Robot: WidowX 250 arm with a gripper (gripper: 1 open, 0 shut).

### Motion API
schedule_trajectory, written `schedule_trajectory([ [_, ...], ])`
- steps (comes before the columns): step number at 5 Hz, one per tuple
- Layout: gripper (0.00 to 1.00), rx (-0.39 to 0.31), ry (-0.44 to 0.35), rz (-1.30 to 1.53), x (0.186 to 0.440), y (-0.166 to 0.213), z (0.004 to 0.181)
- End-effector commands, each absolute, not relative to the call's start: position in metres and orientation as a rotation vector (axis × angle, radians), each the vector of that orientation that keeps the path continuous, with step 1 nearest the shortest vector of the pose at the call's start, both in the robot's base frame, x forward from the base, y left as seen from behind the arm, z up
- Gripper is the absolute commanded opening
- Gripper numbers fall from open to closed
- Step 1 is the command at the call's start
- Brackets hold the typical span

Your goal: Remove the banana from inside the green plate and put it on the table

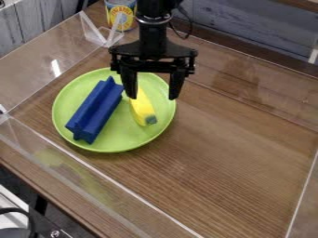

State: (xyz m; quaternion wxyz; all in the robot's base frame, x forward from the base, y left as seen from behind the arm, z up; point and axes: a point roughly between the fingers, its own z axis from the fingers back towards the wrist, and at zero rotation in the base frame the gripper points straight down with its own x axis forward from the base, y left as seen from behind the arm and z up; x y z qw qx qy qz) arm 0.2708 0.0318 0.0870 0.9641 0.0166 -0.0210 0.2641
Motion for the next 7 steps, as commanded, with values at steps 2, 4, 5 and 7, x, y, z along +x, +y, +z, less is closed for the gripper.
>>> schedule_trajectory([
  [2,1.00,0.033,-0.100,0.599,0.281,0.057,0.072],
  [4,1.00,0.015,-0.118,0.437,0.277,0.063,0.079],
  [5,1.00,0.016,-0.128,0.498,0.275,0.062,0.086],
  [7,1.00,0.024,-0.130,0.526,0.280,0.068,0.076],
])
